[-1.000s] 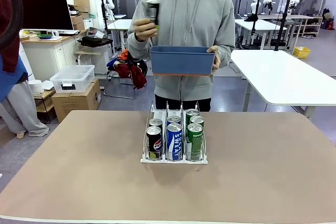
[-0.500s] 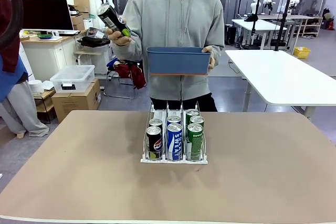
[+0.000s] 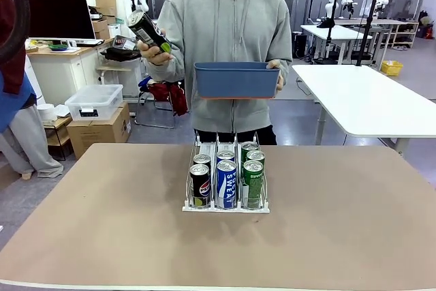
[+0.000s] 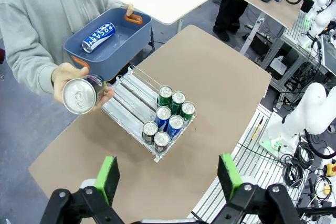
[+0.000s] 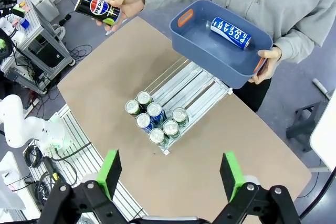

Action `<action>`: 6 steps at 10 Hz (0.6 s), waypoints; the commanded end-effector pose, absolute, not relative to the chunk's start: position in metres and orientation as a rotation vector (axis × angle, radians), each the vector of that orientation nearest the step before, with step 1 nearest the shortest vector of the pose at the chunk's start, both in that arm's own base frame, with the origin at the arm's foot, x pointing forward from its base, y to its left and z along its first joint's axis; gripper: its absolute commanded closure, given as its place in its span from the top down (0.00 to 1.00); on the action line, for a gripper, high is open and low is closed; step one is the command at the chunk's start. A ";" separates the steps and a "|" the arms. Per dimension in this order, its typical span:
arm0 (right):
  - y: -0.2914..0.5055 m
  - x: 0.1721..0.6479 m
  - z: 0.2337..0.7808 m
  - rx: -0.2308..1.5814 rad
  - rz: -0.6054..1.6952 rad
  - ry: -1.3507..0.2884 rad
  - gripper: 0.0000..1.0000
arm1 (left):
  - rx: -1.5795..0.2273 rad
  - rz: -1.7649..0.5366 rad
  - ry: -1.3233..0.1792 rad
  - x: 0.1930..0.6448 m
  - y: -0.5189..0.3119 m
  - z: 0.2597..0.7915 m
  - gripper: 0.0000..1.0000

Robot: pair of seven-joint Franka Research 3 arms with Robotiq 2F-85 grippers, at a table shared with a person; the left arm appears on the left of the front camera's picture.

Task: Fill the beverage cans into the dispenser.
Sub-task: Pick up the Pepsi coke handed by the human.

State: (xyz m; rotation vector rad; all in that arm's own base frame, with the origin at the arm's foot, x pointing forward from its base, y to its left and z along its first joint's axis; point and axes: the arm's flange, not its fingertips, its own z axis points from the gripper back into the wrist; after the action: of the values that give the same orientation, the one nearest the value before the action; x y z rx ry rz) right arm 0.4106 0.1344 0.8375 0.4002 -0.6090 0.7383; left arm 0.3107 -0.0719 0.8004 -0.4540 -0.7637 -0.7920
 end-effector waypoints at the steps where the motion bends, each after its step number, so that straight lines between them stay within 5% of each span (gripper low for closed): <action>1: 0.132 0.409 0.836 0.404 0.736 -0.601 1.00 | -0.455 -0.790 -0.761 0.311 -0.071 0.798 1.00; 6: 0.132 0.409 0.836 0.404 0.736 -0.601 1.00 | -0.455 -0.790 -0.761 0.311 -0.071 0.798 1.00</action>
State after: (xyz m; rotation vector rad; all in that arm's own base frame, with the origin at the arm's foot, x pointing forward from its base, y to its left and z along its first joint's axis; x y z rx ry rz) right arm 0.4106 0.1344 0.8375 0.4002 -0.6090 0.7383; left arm 0.3107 -0.0719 0.8004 -0.4540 -0.7637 -0.7920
